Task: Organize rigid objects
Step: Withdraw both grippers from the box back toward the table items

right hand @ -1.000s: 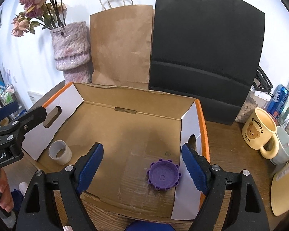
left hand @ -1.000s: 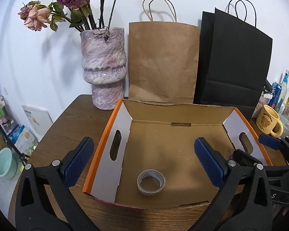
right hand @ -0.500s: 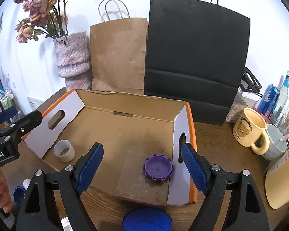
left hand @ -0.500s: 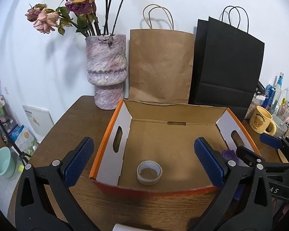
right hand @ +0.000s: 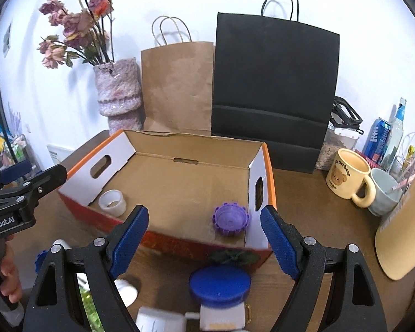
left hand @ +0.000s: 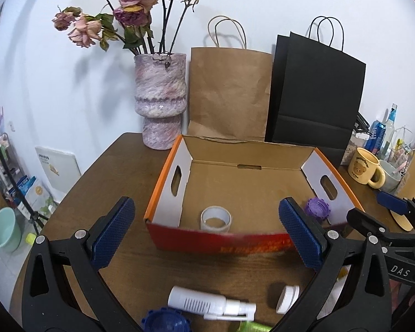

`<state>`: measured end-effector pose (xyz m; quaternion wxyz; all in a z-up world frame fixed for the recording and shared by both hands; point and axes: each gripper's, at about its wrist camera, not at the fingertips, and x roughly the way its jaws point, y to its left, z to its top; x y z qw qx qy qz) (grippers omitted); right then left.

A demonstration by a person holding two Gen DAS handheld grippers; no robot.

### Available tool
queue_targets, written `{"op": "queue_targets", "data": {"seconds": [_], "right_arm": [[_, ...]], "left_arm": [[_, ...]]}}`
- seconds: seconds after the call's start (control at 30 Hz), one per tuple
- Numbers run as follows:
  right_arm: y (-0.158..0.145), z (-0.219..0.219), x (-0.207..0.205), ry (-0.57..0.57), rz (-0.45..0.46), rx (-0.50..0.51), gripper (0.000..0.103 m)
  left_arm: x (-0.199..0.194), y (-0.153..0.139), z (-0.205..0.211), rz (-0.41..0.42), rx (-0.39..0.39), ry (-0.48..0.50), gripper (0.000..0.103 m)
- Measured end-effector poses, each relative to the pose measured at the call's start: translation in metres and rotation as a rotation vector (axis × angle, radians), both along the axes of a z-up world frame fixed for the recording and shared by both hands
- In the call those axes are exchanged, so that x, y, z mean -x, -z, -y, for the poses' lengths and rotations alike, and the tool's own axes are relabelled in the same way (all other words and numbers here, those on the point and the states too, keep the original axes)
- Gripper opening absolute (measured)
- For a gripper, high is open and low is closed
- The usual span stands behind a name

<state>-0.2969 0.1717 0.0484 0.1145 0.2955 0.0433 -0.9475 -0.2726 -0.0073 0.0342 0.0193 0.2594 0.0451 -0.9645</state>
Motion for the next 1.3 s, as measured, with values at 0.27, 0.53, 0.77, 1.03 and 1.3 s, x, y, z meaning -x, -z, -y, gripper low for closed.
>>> {"op": "queue_targets", "data": {"seconds": [0.27, 0.53, 0.77, 1.03, 1.3], "right_arm": [[0.003, 0.004, -0.036, -0.005, -0.011, 0.009, 0.088], [0.008, 0.000, -0.074, 0.011, -0.031, 0.033, 0.088], [0.019, 0.004, -0.103, -0.010, -0.025, 0.024, 0.088], [0.035, 0.008, -0.128, -0.040, 0.000, -0.001, 0.088], [0.049, 0.001, -0.143, -0.030, 0.026, -0.026, 0.088]], "left_arm": [[-0.030, 0.006, 0.001, 0.003, -0.004, 0.008, 0.103], [-0.062, 0.012, 0.003, 0.002, -0.009, 0.014, 0.103], [-0.088, 0.024, 0.004, 0.021, -0.011, 0.024, 0.103], [-0.109, 0.039, 0.010, 0.053, -0.001, 0.040, 0.103], [-0.121, 0.050, 0.021, 0.078, 0.009, 0.047, 0.103]]}}
